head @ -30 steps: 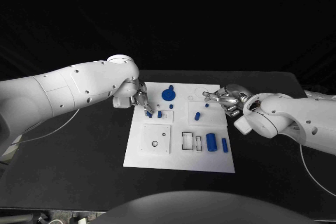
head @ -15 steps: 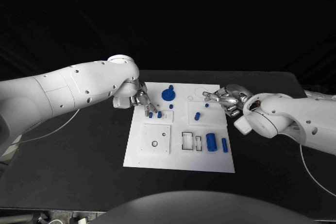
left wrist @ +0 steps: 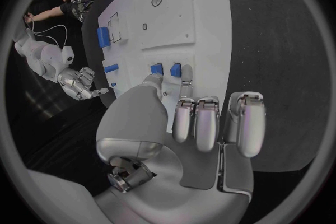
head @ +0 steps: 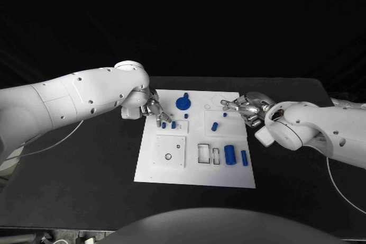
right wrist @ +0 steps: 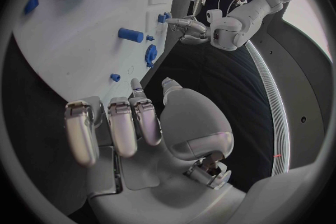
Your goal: Assemble the parts on the task board
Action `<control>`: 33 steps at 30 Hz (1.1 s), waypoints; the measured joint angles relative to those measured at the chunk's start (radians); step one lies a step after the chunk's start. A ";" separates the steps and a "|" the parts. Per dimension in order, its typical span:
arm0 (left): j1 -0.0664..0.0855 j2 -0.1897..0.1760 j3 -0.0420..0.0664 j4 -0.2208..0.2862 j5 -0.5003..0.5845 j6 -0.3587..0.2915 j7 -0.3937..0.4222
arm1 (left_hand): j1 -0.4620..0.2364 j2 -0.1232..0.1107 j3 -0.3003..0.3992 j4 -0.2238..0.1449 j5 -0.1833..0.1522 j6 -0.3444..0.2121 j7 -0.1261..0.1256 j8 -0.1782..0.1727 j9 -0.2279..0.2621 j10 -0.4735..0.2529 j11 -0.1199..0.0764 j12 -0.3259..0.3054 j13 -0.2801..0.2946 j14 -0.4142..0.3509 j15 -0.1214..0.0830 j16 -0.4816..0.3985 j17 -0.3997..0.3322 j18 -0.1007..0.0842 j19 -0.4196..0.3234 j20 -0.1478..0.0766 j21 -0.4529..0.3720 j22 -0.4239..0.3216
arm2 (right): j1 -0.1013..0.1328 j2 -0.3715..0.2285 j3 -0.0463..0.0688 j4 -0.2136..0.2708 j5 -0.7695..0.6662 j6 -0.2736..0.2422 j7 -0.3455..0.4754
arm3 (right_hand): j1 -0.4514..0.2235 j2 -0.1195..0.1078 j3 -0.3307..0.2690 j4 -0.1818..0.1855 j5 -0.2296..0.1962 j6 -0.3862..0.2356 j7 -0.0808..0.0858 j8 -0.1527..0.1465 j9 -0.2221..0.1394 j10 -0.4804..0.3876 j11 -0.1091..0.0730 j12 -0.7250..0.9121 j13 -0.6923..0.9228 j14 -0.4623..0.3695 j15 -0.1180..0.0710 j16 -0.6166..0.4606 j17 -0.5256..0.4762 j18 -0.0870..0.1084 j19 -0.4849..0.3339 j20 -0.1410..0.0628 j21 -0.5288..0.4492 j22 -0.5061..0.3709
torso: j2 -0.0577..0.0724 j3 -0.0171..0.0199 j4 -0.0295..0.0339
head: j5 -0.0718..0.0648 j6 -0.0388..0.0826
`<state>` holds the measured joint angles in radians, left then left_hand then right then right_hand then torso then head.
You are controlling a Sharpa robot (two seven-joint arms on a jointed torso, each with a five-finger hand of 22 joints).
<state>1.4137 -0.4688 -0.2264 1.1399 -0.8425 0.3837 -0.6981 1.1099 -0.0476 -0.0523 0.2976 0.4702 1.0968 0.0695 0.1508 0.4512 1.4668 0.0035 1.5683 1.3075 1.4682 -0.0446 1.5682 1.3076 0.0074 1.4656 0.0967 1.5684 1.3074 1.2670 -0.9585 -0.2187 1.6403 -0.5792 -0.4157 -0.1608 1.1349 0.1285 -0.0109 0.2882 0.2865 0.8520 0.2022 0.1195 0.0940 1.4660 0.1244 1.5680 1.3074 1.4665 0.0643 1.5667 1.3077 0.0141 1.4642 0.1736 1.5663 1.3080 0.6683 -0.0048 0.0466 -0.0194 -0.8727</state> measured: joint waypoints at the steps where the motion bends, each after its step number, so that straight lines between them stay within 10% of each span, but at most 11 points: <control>1: 0.001 -0.008 0.000 0.010 -0.003 -0.010 0.000 | 0.000 -0.001 0.000 0.000 -0.001 0.000 0.000 0.000 0.000 0.000 0.000 0.000 0.000 0.000 0.000 0.000 0.000 0.000 0.000 0.000 0.000 0.000 | 0.000 0.000 0.000 0.000 0.000 0.000 0.000 | 0.000 0.000 0.000 0.000 0.000 0.000 0.000 0.000 0.000 0.000 0.000 0.000 0.000 0.000 0.000 0.000 0.000 0.000 0.000 0.000 0.000 0.000 | 0.000 0.0000 0.0001 | 0.000 0.000; 13: 0.039 -0.121 0.011 0.142 -0.015 -0.364 0.177 | 0.096 0.002 0.004 -0.010 0.004 -0.057 0.015 -0.011 -0.030 0.000 0.011 -0.055 0.000 -0.002 0.012 0.000 0.000 0.000 0.004 -0.004 0.000 0.000 | -0.001 0.000 0.000 -0.001 0.000 0.001 0.001 | 0.000 0.000 -0.001 -0.001 0.000 0.000 0.000 0.000 0.000 0.000 0.000 0.000 0.000 0.000 0.000 0.000 0.000 0.000 0.000 0.000 0.000 0.000 | 0.000 0.0011 0.0002 | 0.002 0.000; 14: 0.040 -0.130 0.009 0.151 -0.007 -0.406 0.215 | 0.125 0.003 0.013 -0.009 0.004 -0.068 0.017 -0.011 -0.035 -0.075 0.016 -0.161 -0.039 -0.002 0.012 0.000 0.000 0.000 0.004 -0.004 0.000 0.000 | -0.001 0.000 0.000 -0.001 0.000 0.000 0.002 | 0.000 0.000 -0.005 0.000 0.000 0.000 0.000 0.000 0.000 0.000 0.000 0.000 0.000 0.000 0.000 0.000 0.000 0.000 0.003 0.003 0.000 0.000 | 0.000 0.0010 -0.0003 | 0.002 0.000; 18: 0.033 -0.160 0.004 0.179 0.045 -0.567 0.395 | 0.215 0.007 0.050 -0.007 0.008 -0.086 0.025 -0.010 -0.054 -0.439 0.026 -0.674 -0.524 -0.003 0.018 0.000 0.000 0.000 0.004 -0.004 0.000 0.000 | -0.002 -0.001 0.000 0.000 0.001 -0.001 0.008 | 0.000 0.000 -0.006 0.000 0.000 0.000 0.000 0.000 0.001 0.000 0.000 0.000 0.000 0.000 0.000 0.000 0.000 0.000 0.004 0.004 0.000 0.000 | 0.001 0.0008 -0.0007 | 0.001 0.000; 23: 0.005 -0.173 0.000 0.188 0.120 -0.708 0.622 | 0.296 -0.024 0.103 -0.002 0.012 -0.109 0.049 -0.015 -0.093 -0.462 0.051 -1.090 -0.871 -0.003 0.046 0.000 0.000 0.000 0.000 0.014 -0.001 0.000 | -0.002 0.000 0.000 -0.003 0.006 -0.008 0.028 | 0.007 -0.007 -0.014 0.000 0.006 0.003 0.000 0.008 0.004 0.000 0.000 0.000 0.000 0.000 0.000 0.000 0.000 0.000 0.004 0.004 0.000 0.000 | 0.001 -0.0005 0.0002 | -0.003 0.000; 29: -0.030 -0.158 -0.003 0.174 0.152 -0.783 0.824 | 0.370 -0.058 0.133 -0.003 -0.039 -0.118 0.071 -0.045 -0.145 -0.474 0.081 -1.275 -1.045 -0.002 0.068 0.000 0.000 0.000 0.001 0.032 0.000 0.000 | -0.002 0.004 0.000 -0.008 0.015 -0.026 0.068 | 0.028 0.002 -0.021 -0.001 0.012 0.007 0.000 0.015 0.006 0.000 0.000 0.000 0.000 0.000 0.000 0.000 0.000 0.000 0.004 0.004 0.000 0.000 | 0.001 -0.0011 0.0007 | -0.003 0.000; 33: -0.051 -0.137 -0.004 0.149 0.120 -0.790 0.884 | 0.408 -0.072 0.138 -0.008 -0.149 -0.109 0.081 -0.070 -0.182 -0.470 0.095 -1.352 -1.130 -0.002 0.077 0.000 0.000 0.000 0.002 0.042 0.000 0.000 | -0.002 0.006 0.000 -0.009 0.020 -0.035 0.091 | 0.033 0.006 -0.021 -0.001 0.012 0.007 0.000 0.015 0.006 0.000 0.000 0.000 0.000 0.000 0.000 0.000 0.000 0.000 0.004 0.004 0.000 0.000 | 0.002 -0.0011 0.0009 | -0.003 0.000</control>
<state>1.3624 -0.6055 -0.2307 1.2889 -0.7223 -0.4060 0.1864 1.5177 -0.1200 0.0860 0.2894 0.3215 0.9882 0.1505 0.0805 0.2694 0.9973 0.0983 0.2164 0.1772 1.4667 0.0321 1.5682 1.3073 0.0073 1.4676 0.1382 1.5684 1.3073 1.2652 -0.9526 -0.2188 1.6317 -0.5588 -0.4510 -0.0702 1.1679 0.1349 -0.0319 0.2869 0.2983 0.8593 0.2023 0.1350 0.0996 1.4660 0.1244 1.5680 1.3074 1.4665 0.0643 1.5667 1.3074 0.0141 1.4679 0.1773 1.5663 1.3076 0.6702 -0.0058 0.0475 -0.0220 -0.8727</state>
